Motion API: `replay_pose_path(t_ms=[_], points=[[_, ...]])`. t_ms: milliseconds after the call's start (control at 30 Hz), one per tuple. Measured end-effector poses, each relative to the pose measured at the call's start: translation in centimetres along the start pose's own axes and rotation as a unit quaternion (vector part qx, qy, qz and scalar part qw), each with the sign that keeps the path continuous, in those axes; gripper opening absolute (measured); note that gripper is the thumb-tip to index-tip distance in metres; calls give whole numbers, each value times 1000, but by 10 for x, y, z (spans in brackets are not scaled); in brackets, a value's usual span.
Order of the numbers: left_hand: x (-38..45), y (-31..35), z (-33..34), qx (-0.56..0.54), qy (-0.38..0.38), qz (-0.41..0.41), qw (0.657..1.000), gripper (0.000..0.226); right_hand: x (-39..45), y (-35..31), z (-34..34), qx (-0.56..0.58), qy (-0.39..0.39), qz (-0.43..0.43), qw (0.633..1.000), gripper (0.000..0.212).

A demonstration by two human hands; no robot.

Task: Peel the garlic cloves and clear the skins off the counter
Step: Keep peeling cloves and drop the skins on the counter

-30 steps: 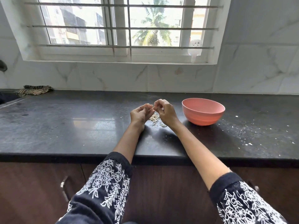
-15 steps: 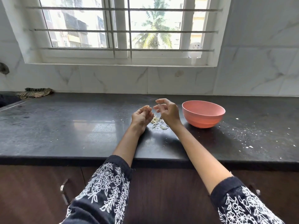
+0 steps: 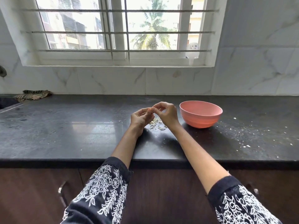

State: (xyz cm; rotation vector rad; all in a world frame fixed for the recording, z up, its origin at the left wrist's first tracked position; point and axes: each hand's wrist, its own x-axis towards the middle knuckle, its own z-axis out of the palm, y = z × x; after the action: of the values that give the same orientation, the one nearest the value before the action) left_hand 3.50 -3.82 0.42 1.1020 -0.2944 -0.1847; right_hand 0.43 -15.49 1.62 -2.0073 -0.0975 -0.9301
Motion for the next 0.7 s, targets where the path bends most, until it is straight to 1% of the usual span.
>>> replay_pose_path(t_ms=[67,300,533,700], points=[[-2,0,-1,14,-15,11,1000,4,0,-1,0,3,12,-2,1000,4],[-2,0,-1,55,26,61,996,8,0,3,2,-49,-15,-25,998,5],[0,-1,-4,105,40,107,988,7,2,8,3,-103,-40,-44,993,10],[2,-2,-5,120,39,115,985,6,3,7,3,-111,-44,-55,991,10]])
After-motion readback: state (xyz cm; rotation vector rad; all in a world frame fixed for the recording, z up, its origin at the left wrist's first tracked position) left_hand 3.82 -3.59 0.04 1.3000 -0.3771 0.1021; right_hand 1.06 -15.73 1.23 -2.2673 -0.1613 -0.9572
